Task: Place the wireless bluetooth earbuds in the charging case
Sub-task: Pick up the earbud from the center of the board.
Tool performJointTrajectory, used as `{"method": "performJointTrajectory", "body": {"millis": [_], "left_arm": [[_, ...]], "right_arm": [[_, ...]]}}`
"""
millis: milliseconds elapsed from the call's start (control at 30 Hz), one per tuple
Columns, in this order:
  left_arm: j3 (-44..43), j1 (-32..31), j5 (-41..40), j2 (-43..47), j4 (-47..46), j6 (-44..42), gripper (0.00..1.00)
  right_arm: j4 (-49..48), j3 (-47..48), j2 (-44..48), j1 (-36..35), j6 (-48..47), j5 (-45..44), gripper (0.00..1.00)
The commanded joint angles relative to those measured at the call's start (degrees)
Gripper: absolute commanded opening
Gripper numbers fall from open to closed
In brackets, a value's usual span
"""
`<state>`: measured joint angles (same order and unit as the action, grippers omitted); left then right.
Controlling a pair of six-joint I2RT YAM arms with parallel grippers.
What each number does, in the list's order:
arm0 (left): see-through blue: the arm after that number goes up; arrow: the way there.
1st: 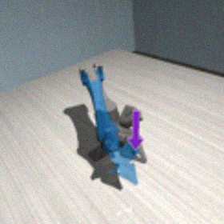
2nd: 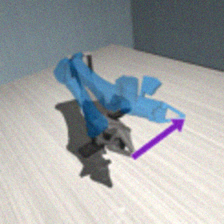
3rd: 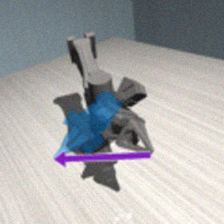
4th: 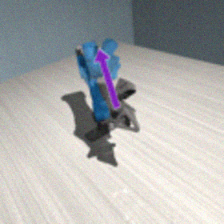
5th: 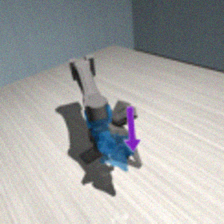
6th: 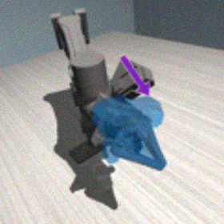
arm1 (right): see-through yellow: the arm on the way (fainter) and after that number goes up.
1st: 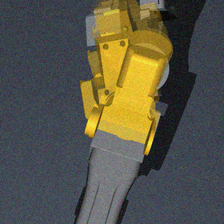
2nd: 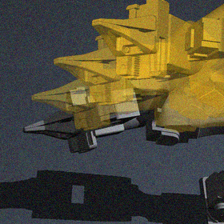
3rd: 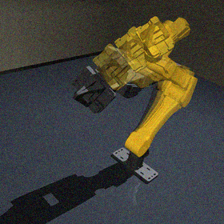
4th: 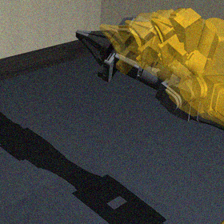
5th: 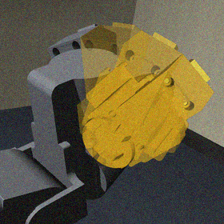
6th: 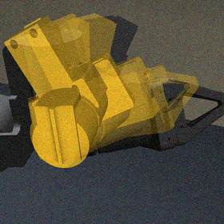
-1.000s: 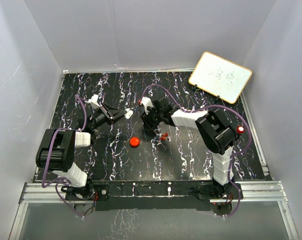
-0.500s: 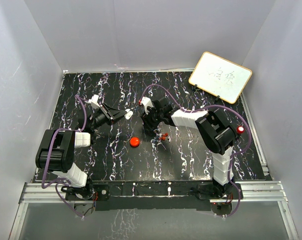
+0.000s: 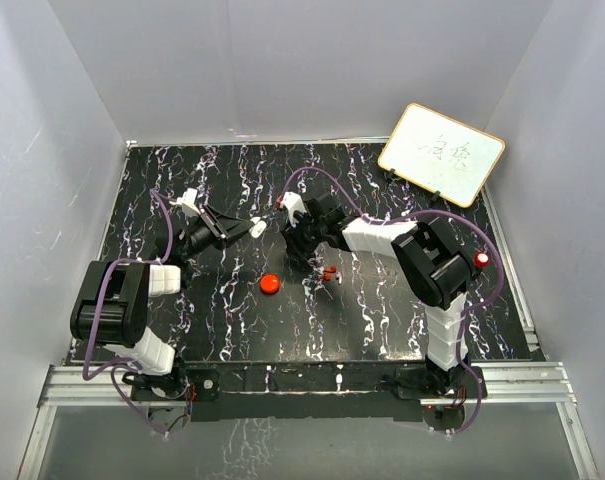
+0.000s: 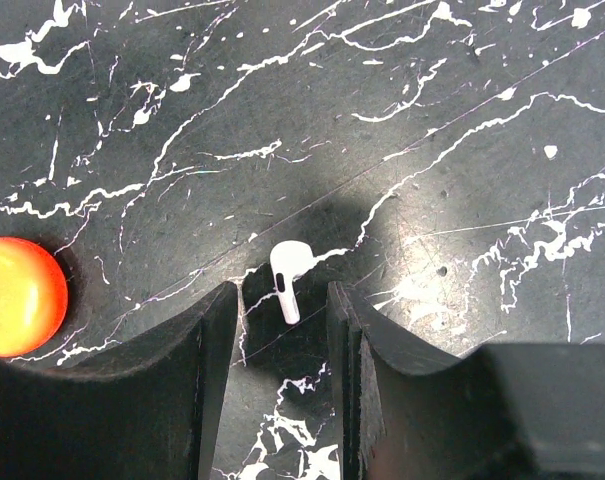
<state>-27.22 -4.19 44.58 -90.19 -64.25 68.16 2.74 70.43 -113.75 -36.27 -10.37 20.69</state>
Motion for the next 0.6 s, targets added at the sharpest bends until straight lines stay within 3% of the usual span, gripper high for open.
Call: {"method": "performJointTrajectory", "body": {"millis": [0, 567], "left_arm": [[-1.4, 0.4, 1.1, 2.7, -2.0, -0.4, 0.0], [-1.0, 0.4, 1.1, 2.7, -4.3, 1.0, 0.0]], "right_arm": [[-3.0, 2.9, -0.1, -0.2, 0.5, -0.3, 0.39], [-2.9, 3.4, -0.6, -0.2, 0.5, -0.2, 0.35]]}}
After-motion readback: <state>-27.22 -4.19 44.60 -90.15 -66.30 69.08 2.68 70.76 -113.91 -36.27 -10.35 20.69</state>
